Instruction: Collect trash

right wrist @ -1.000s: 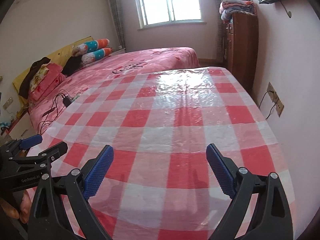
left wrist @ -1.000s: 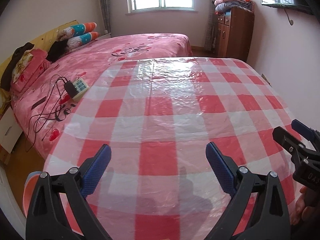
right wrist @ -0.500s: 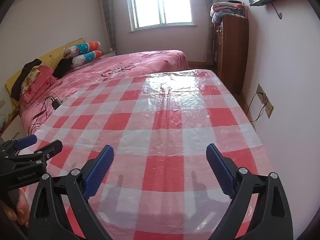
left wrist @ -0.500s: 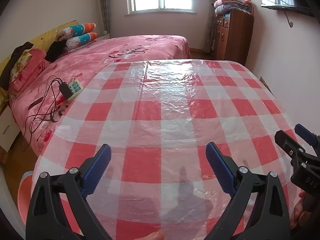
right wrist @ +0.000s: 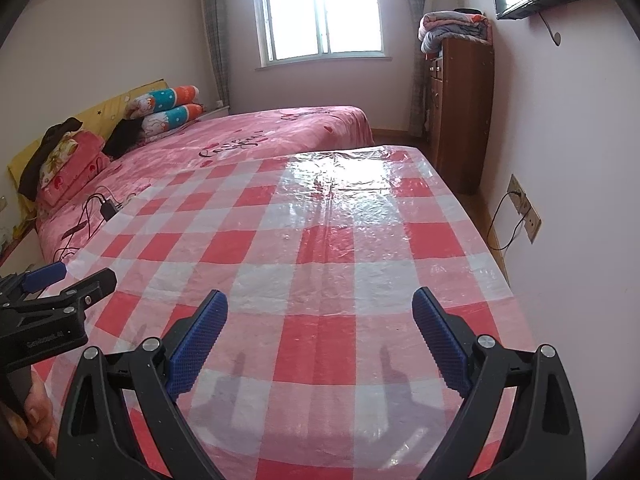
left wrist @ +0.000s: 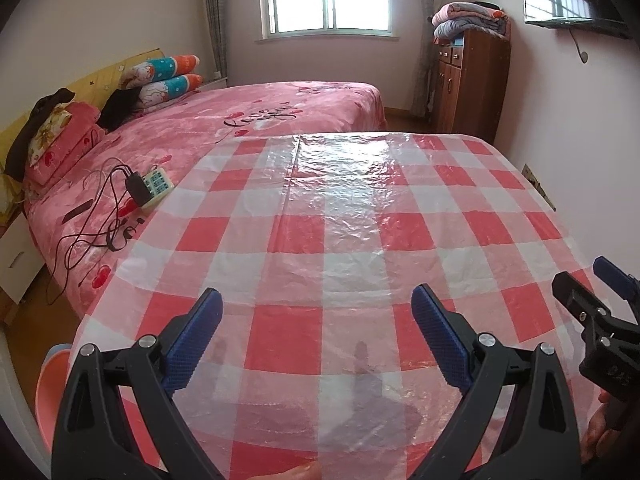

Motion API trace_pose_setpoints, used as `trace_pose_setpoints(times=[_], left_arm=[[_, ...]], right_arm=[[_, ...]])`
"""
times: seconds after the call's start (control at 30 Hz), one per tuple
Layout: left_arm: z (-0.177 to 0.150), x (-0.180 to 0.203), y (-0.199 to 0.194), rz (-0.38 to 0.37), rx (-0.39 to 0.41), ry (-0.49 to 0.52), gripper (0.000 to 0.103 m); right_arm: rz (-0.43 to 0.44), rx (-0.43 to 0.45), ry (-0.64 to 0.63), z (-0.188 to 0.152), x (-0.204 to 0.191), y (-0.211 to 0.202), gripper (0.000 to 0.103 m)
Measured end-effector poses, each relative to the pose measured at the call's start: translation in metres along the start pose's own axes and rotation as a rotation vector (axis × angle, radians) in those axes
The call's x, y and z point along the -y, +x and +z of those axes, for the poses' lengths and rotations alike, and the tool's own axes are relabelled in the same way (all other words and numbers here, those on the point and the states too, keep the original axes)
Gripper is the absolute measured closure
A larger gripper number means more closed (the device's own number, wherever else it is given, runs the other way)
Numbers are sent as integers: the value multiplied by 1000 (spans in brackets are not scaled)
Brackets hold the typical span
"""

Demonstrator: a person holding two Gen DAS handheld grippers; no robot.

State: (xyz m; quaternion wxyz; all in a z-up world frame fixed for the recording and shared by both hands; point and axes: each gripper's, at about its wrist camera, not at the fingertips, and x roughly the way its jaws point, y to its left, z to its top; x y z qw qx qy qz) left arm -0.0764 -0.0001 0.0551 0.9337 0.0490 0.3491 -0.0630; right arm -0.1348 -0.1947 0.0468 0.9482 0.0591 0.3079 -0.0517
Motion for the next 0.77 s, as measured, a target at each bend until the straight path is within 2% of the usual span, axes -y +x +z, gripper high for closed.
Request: trace_pose_setpoints(times=[0.4, 0.53, 0.77], left_arm=[[1, 2, 7, -31, 12, -7, 7], [2, 8, 22, -35, -49, -3, 7], [-4, 18, 59, -47, -186, -25, 7]], right_arm=[[-3, -23, -6, -1, -3, 6, 10], [-3, -63, 1, -2, -4, 14, 10], [-20, -196, 35, -7, 1, 40, 8]])
